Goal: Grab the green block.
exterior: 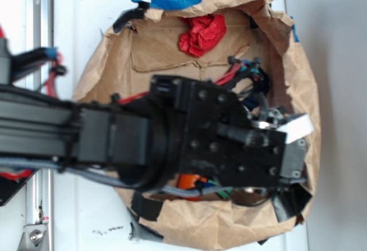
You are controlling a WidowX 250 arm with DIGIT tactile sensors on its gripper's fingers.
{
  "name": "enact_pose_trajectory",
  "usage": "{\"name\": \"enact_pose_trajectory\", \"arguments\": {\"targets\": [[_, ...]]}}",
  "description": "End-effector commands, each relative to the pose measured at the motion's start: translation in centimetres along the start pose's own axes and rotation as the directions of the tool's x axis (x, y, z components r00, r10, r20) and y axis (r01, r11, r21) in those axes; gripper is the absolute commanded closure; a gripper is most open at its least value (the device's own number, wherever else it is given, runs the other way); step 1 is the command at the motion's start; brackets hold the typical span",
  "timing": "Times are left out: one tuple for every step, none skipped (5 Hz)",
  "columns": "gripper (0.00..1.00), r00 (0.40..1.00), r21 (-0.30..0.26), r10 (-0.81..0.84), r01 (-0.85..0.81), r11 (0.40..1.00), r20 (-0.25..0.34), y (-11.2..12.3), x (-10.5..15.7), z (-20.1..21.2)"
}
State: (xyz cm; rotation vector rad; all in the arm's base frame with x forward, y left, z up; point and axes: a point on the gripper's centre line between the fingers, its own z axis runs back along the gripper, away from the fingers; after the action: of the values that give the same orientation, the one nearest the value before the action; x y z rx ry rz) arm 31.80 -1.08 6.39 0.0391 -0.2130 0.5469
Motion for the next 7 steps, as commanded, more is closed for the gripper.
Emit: {"name": "enact_pose_trajectory", "arguments": {"targets": [[0.0, 0.998, -0.127, -0.063, 0.061, 0.99, -0.015, -3.5, -0.9, 0.6], [0.0, 0.995, -0.11, -0.091, 0.086, 0.99, -0.041, -4.2, -2.4, -0.6], [0.0, 0.986, -0.139, -0.096, 0.077, 0.987, -0.139, -4.4, -4.1, -3.9], [1.0, 0.985, -0.137, -0.075, 0.054, 0.989, -0.155, -4.1, -4.2, -4.0], [1.0, 0.987, -0.13, -0.062, 0.042, 0.991, -0.149, -3.2, -3.9, -3.6], [1.0, 0.991, -0.143, -0.06, 0.043, 0.989, -0.116, -1.6, -2.8, -1.2], [1.0, 0.994, -0.167, -0.083, 0.071, 0.983, -0.066, 2.6, -1.2, 3.6]]}}
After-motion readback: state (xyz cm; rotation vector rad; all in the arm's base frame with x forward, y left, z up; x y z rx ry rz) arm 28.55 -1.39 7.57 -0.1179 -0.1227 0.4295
